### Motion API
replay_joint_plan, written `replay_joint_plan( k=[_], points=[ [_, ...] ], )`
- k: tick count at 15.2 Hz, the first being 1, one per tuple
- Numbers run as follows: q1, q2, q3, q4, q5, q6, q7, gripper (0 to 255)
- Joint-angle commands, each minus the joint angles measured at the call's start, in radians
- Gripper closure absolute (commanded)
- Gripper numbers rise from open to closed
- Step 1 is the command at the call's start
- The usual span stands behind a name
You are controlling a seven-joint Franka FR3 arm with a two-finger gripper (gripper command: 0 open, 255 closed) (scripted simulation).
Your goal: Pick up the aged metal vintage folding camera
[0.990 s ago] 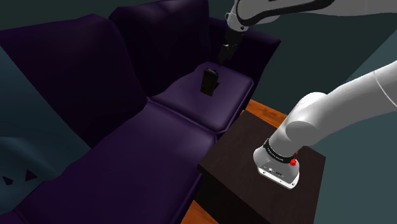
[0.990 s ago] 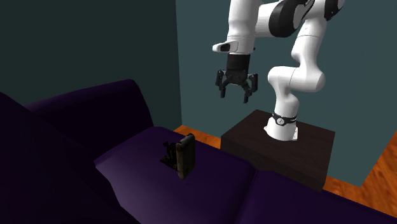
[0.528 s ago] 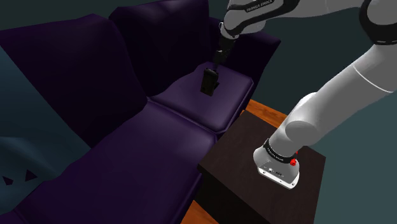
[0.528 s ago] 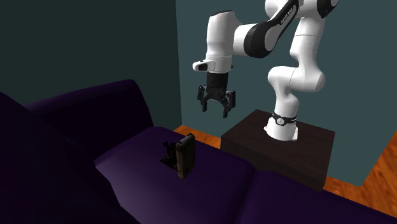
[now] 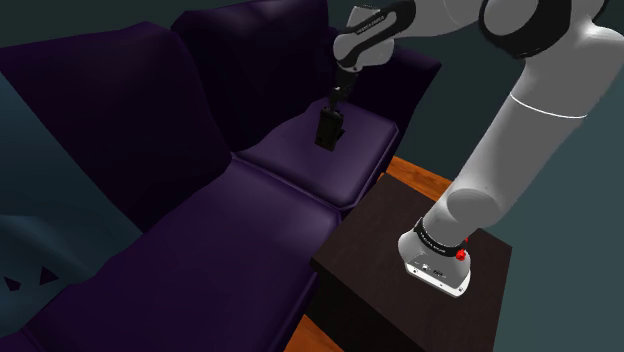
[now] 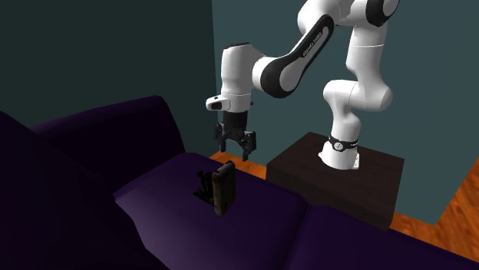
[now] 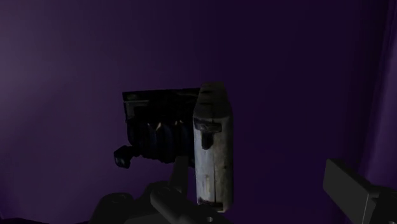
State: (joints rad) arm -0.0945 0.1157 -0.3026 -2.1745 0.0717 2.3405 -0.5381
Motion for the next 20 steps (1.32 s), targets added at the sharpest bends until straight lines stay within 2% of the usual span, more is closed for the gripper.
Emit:
replay_joint_plan(
  k=[1, 2, 9, 12, 13, 20],
  points=[
    [-0.016, 0.086, -0.002, 0.060, 0.035, 0.023, -0.044, 0],
    [-0.026, 0.125, 0.000, 0.088, 0.049, 0.031, -0.062, 0],
    [-0.037, 0.188, 0.014, 0.069, 0.082, 0.111, -0.085, 0],
    [-0.038, 0.194, 0.016, 0.068, 0.085, 0.117, -0.087, 0],
    [-0.038, 0.193, 0.016, 0.067, 0.085, 0.117, -0.087, 255],
    [-0.038, 0.193, 0.016, 0.067, 0.085, 0.117, -0.087, 255]
  ],
)
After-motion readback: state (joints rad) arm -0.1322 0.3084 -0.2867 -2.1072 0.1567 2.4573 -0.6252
